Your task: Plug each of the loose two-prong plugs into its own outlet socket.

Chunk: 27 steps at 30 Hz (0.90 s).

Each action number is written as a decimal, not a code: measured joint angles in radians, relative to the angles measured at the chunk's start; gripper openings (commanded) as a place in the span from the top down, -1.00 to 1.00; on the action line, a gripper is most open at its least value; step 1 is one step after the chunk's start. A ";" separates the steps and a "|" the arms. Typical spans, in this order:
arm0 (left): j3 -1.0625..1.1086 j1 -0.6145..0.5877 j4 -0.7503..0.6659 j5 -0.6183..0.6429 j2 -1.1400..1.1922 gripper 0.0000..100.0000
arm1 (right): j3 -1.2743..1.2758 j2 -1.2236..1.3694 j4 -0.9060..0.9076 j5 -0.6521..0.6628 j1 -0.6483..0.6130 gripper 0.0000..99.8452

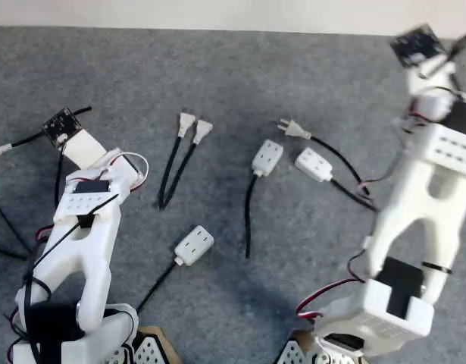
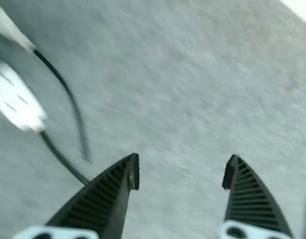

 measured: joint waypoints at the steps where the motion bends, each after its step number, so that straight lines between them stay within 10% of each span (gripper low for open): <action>1: 0.000 0.000 0.000 0.000 0.000 0.71 | 0.005 0.000 -0.002 -0.072 -0.049 0.46; 11: 0.000 0.000 0.000 0.000 0.000 0.71 | 0.327 0.117 -0.330 -0.864 -0.658 0.47; 19: 0.000 0.000 0.000 0.000 0.000 0.71 | 0.565 0.123 -0.724 -0.867 -0.852 0.99; 27: 0.000 0.000 0.000 0.000 0.000 0.71 | 0.549 0.353 -0.922 -0.861 -0.875 0.53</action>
